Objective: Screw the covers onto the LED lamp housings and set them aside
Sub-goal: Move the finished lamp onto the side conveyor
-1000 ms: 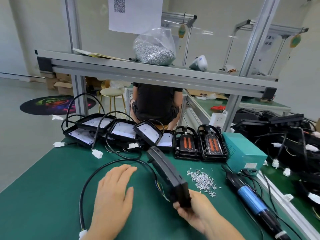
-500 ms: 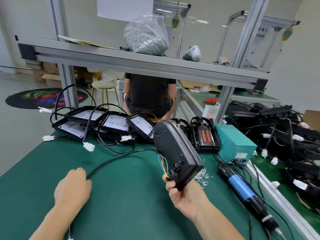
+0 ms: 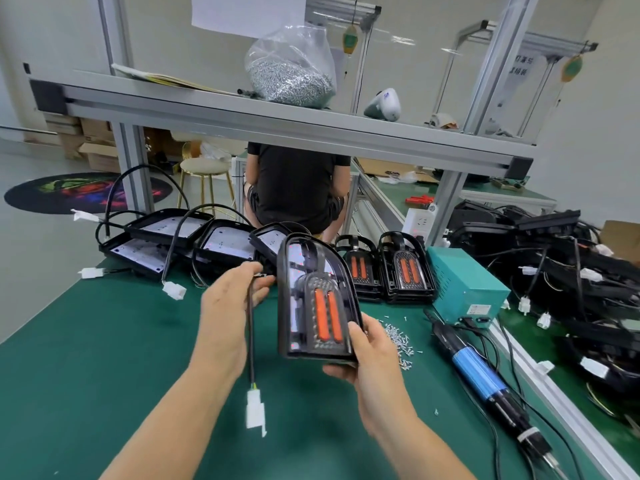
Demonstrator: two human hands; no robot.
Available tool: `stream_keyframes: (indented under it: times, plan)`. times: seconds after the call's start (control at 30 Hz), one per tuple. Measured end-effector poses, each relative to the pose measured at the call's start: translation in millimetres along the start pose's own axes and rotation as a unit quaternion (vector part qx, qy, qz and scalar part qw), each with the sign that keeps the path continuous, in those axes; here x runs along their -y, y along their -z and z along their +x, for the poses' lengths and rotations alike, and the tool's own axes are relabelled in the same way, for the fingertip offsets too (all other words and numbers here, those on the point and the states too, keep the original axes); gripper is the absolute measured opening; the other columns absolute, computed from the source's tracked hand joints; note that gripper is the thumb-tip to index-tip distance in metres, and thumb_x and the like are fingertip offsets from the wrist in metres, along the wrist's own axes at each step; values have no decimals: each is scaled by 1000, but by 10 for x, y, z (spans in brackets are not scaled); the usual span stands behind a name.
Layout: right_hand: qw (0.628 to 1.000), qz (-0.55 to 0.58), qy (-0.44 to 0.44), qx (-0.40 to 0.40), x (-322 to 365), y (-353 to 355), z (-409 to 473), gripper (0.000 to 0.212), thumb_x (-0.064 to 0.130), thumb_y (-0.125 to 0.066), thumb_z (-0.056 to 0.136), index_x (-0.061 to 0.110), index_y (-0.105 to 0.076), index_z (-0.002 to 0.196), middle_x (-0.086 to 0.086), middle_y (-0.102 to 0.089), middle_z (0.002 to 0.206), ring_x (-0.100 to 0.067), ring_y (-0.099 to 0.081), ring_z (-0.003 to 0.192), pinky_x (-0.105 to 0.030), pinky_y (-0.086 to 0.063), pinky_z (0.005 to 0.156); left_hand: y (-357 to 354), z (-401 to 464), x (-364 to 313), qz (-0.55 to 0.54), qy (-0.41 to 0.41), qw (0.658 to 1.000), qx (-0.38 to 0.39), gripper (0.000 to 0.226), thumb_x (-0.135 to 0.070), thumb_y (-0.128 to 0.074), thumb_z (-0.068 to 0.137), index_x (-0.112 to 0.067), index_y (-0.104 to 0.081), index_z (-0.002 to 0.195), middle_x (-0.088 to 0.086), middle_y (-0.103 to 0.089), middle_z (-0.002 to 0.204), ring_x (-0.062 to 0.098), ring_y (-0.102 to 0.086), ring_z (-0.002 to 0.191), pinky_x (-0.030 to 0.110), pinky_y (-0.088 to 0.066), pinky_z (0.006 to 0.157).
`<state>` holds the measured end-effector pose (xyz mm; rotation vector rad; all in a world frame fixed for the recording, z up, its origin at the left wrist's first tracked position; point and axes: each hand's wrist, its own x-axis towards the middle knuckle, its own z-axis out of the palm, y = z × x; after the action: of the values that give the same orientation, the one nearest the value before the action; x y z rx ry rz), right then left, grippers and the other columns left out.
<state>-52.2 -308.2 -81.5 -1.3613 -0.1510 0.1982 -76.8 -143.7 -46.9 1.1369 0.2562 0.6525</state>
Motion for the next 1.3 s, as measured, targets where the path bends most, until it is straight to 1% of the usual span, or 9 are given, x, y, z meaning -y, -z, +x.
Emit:
stream_keyframes:
  times: [0.1, 0.3, 0.4, 0.6, 0.73, 0.87, 1.07, 1.2, 1.3]
  plan:
    - [998, -14, 55, -8, -31, -86, -60, 21, 13, -45, 102, 21, -60, 114, -2, -73, 97, -11, -68, 77, -29, -56, 58, -90, -80, -5, -58, 69, 988, 124, 37, -40, -57, 90, -9, -68, 107, 16, -70, 105, 29, -68, 93, 43, -57, 80]
    - [988, -70, 135, 7, -62, -74, -129, 18, 30, -50, 101, 43, -60, 109, 9, -71, 103, -11, -66, 95, -39, -53, 87, -49, -51, -48, -37, 89, 987, 129, 27, -7, -60, 81, -3, -64, 108, 18, -72, 89, 27, -70, 68, 36, -56, 58]
    - [996, 23, 81, 24, -4, -42, -107, 32, 48, -44, 99, 31, -59, 122, -4, -69, 113, -17, -64, 96, -37, -52, 82, -19, -11, -82, -77, 115, 984, 113, 23, -13, -59, 83, -4, -66, 103, 14, -72, 81, 25, -70, 63, 35, -56, 53]
    - [982, 76, -156, 69, -104, -4, -124, 41, 36, -49, 96, 9, -60, 125, -8, -71, 116, -24, -64, 111, -38, -47, 99, 2, -50, -60, -155, 197, 957, 146, 21, -28, -66, 68, -9, -75, 74, 10, -72, 71, 22, -69, 58, 33, -58, 54]
    - [959, 148, -198, 139, -145, -63, -152, 40, 36, -36, 102, 19, -60, 129, -3, -68, 124, -22, -60, 121, -45, -40, 109, -40, -136, -3, -145, 195, 946, 213, 28, -24, -68, 72, -4, -70, 92, 13, -71, 78, 25, -69, 63, 35, -58, 58]
    - [917, 338, -193, 83, -63, 52, 9, 42, 31, -43, 95, 4, -62, 122, -18, -63, 127, -34, -57, 120, -51, -33, 113, -44, -171, 34, -137, 187, 945, 229, 31, -20, -65, 76, -2, -68, 101, 15, -71, 81, 26, -70, 66, 35, -57, 58]
    - [863, 493, -99, -57, 202, 567, 235, 29, 20, -38, 99, -1, -53, 111, -19, -67, 102, -26, -67, 90, -41, -53, 79, 91, -116, 25, -112, 186, 950, 224, 35, -19, -63, 79, 0, -65, 108, 18, -71, 87, 29, -70, 69, 39, -58, 62]
    - [940, 334, -16, -66, 298, 661, 260, 23, 21, -39, 104, 12, -60, 105, 1, -57, 65, -8, -53, 52, -21, -51, 50, 62, -126, 45, -98, 183, 955, 211, 36, -16, -63, 76, -2, -64, 109, 20, -71, 88, 30, -70, 68, 39, -57, 58]
    - [982, 164, 81, -55, 321, 604, 181, 28, 14, -37, 104, 24, -58, 120, 2, -55, 64, -8, -49, 52, -19, -48, 50, -3, -141, 75, -95, 181, 963, 173, 35, -14, -63, 74, -5, -64, 108, 20, -71, 87, 30, -70, 66, 41, -57, 56]
